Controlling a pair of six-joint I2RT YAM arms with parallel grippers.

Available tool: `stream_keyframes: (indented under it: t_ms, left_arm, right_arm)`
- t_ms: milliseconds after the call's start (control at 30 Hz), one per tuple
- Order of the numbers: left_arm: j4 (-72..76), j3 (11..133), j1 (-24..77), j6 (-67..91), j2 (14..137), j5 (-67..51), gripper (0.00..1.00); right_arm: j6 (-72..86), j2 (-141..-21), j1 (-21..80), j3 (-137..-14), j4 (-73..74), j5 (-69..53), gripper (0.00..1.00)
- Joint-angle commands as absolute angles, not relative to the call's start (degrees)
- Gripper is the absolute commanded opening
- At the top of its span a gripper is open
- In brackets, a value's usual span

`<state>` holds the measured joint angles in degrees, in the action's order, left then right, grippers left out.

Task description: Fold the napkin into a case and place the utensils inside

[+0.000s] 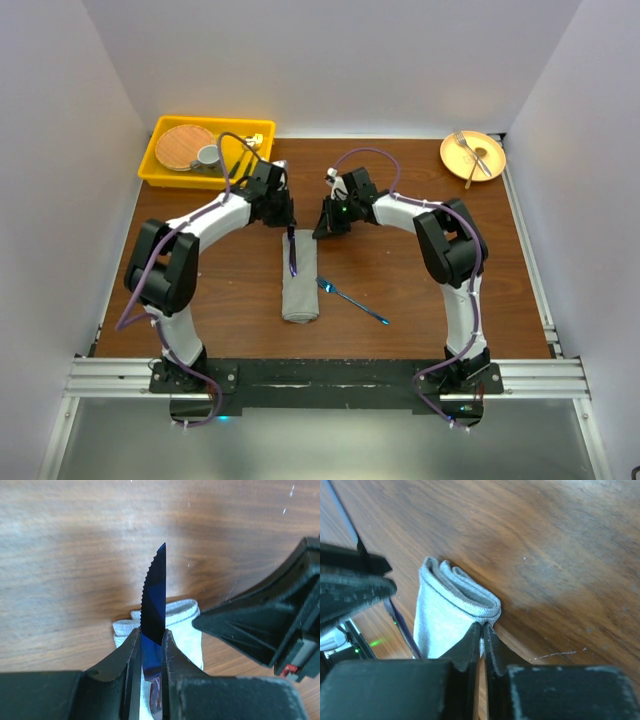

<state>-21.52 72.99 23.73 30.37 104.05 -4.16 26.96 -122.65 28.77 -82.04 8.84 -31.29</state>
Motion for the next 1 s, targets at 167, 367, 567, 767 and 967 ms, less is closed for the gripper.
stream_keyframes:
  t_ms: [167, 367, 567, 767, 967]
  left_arm:
    - [-20.2, 69.3, 25.3, 30.3, 101.3, -5.1, 0.0]
    - [-21.3, 67.8, 25.4, 30.9, 100.1, -5.9, 0.0]
    - [-21.4, 66.3, 25.8, 32.5, 98.8, -6.9, 0.0]
    - [-22.3, 66.3, 26.1, 33.5, 97.9, -7.2, 0.0]
    - [-22.9, 64.9, 26.8, 34.5, 97.2, -7.1, 0.0]
  right_arm:
    - [29.1, -122.1, 28.8, -80.5, 5.9, -31.6, 0.0]
    - [30.1, -121.5, 28.8, -79.9, 5.4, -30.0, 0.0]
    - [30.7, -121.2, 28.9, -79.8, 4.9, -28.6, 0.0]
    - [30.8, -120.9, 29.0, -79.5, 4.8, -27.9, 0.0]
    - [31.0, -120.7, 29.3, -79.6, 4.8, -27.4, 0.0]
